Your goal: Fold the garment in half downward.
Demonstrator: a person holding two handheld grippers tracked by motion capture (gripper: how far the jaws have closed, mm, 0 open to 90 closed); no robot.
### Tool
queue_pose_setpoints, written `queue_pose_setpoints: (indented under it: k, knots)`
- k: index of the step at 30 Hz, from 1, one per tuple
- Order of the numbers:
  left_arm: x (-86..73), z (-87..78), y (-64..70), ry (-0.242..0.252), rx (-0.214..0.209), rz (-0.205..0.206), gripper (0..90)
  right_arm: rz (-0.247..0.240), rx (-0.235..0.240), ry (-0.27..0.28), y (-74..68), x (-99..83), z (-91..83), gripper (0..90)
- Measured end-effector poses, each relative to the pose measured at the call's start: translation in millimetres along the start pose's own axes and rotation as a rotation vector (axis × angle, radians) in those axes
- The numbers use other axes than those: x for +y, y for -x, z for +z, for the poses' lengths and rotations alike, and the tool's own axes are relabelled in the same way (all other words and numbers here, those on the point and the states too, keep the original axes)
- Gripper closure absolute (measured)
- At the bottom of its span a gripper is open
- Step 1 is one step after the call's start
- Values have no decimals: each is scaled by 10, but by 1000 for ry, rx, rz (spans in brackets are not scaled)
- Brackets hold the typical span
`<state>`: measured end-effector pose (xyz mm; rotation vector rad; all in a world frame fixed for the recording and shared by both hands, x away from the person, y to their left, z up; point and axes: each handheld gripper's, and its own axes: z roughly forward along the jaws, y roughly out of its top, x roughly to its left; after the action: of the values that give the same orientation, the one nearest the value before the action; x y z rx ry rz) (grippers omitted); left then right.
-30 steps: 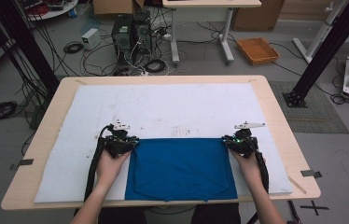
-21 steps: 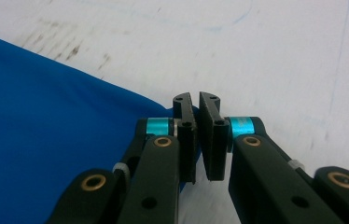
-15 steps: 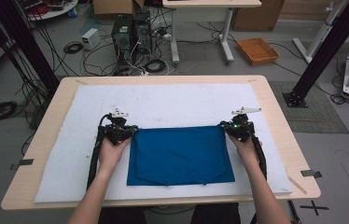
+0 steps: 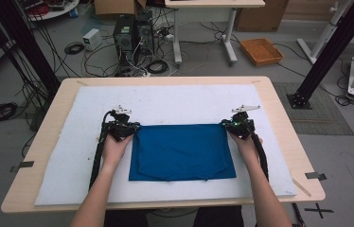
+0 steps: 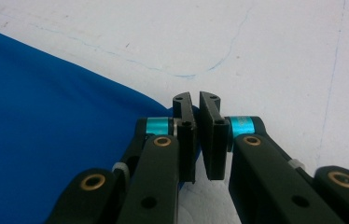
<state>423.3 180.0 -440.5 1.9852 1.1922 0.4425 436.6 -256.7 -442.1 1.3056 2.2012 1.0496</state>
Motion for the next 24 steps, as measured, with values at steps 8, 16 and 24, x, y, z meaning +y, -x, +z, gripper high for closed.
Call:
queue_pose_setpoints:
  k: [8, 16, 24]
  knots:
    - [7, -31, -11, 7, 35, 3, 713, 5, -12, -4, 4, -2, -7, 750]
    - [2, -451, -9, 80, 15, 8, 425, 63, 10, 84, 4, 12, -330, 501]
    - [-262, -1004, 125, 193, -42, 59, 376, 73, 71, 186, -82, -132, -856, 422]
